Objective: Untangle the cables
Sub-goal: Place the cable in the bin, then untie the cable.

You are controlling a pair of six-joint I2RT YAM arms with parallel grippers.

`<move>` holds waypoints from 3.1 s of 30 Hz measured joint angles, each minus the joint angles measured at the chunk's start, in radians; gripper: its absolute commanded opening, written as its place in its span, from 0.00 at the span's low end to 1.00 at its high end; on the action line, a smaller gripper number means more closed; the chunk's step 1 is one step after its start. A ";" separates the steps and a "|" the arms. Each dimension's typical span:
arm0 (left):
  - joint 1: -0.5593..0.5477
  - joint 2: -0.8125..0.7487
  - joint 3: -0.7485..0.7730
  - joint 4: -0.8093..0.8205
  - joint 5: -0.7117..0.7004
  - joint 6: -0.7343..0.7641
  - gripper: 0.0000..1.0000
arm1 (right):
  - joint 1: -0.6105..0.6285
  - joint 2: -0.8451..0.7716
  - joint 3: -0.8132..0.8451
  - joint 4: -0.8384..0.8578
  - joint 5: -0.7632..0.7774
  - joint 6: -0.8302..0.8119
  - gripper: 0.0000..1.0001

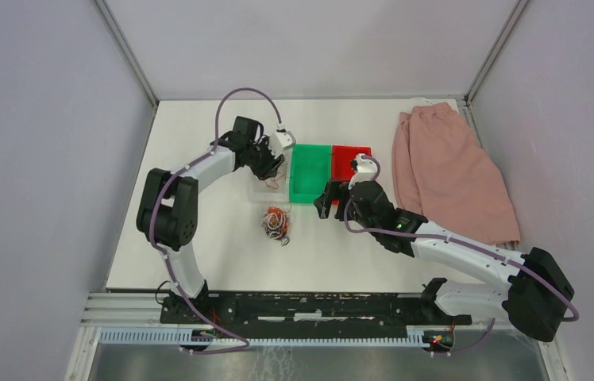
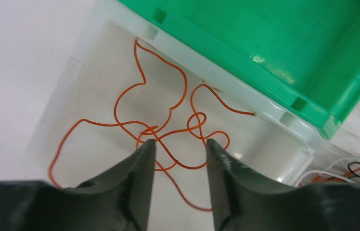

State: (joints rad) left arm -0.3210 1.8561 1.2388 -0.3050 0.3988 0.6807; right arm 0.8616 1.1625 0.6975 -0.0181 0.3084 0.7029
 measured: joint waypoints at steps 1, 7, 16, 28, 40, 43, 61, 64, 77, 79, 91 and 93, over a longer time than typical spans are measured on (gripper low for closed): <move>0.000 -0.001 0.031 -0.041 0.005 -0.001 0.61 | 0.000 0.000 0.000 -0.001 -0.002 0.000 0.93; 0.006 -0.071 0.229 -0.266 0.074 -0.007 0.79 | 0.000 0.000 0.021 -0.021 -0.013 -0.002 0.93; 0.025 -0.251 0.395 -0.498 0.138 -0.041 0.97 | 0.016 0.179 0.155 -0.018 -0.122 -0.022 0.92; 0.084 -0.510 0.107 -0.623 0.127 -0.068 0.98 | 0.068 0.578 0.400 -0.071 -0.378 -0.167 0.74; 0.086 -0.610 -0.146 -0.619 0.128 -0.066 0.89 | 0.074 0.553 0.257 -0.029 -0.439 -0.201 0.21; 0.084 -0.613 -0.203 -0.600 0.134 -0.065 0.85 | 0.074 0.489 0.209 -0.030 -0.437 -0.201 0.21; 0.055 -0.479 -0.255 -0.441 0.212 -0.063 0.59 | 0.074 0.563 0.342 0.016 -0.454 -0.175 0.32; 0.055 -0.479 -0.275 -0.427 0.228 -0.063 0.59 | 0.074 0.584 0.341 0.019 -0.481 -0.172 0.17; 0.043 -0.501 -0.357 -0.391 0.306 -0.050 0.62 | 0.074 0.473 0.195 0.021 -0.539 -0.195 0.04; 0.031 -0.502 -0.357 -0.383 0.312 -0.050 0.61 | 0.074 0.460 0.194 0.017 -0.545 -0.197 0.25; 0.017 -0.512 -0.305 -0.412 0.312 -0.041 0.52 | -0.018 0.354 0.225 -0.077 -0.527 -0.175 0.62; 0.017 -0.518 -0.298 -0.423 0.312 -0.040 0.52 | -0.022 0.360 0.236 -0.089 -0.512 -0.174 0.62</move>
State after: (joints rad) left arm -0.3042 1.3380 0.9413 -0.7284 0.7109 0.6411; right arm 0.8398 1.5227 0.9333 -0.1070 -0.2031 0.5285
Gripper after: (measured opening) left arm 0.527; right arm 0.609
